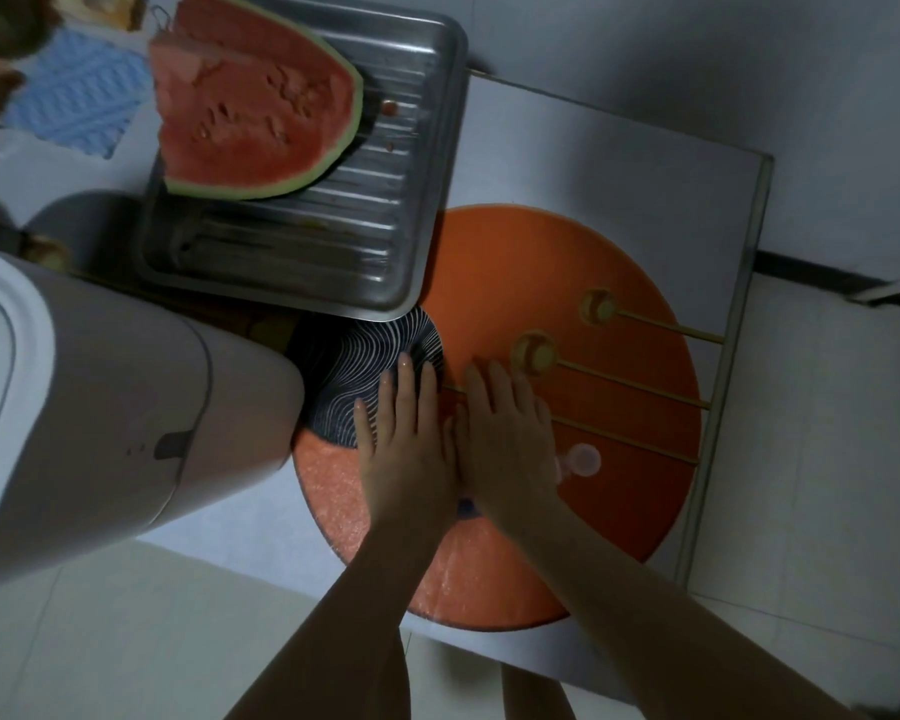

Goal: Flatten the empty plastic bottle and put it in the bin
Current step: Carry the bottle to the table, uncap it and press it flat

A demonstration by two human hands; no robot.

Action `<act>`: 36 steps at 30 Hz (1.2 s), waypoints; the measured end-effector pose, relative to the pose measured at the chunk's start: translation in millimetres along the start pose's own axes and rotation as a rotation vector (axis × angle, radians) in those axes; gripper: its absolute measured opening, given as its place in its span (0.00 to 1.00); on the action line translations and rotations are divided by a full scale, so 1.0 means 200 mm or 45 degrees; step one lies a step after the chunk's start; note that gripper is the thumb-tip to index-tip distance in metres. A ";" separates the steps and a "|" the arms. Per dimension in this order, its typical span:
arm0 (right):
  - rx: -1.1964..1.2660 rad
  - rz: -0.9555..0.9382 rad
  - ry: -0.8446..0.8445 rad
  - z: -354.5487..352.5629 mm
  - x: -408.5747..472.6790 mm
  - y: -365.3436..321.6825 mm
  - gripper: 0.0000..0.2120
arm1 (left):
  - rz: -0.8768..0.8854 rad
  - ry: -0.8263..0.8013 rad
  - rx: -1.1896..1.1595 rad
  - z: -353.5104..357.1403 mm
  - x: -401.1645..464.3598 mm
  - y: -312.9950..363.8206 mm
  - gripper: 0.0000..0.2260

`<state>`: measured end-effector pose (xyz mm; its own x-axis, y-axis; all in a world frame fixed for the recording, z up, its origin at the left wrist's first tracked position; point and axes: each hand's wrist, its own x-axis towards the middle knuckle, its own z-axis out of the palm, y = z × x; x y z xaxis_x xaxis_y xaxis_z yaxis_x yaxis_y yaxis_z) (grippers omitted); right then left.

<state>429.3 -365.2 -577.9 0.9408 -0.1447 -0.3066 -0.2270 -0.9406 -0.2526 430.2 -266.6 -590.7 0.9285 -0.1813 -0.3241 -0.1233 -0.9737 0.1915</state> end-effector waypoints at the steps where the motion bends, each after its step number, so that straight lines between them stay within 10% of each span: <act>1: 0.003 -0.002 -0.020 0.02 0.00 0.00 0.25 | -0.018 -0.005 -0.006 0.01 0.01 0.00 0.30; 36: -0.172 0.129 -0.177 0.10 0.09 -0.02 0.24 | 0.097 -0.167 0.133 0.07 0.08 -0.01 0.29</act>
<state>441.7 -358.2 -600.2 0.8691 -0.2055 -0.4499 -0.2739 -0.9574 -0.0919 440.2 -269.5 -610.1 0.8624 -0.2647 -0.4315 -0.2335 -0.9643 0.1248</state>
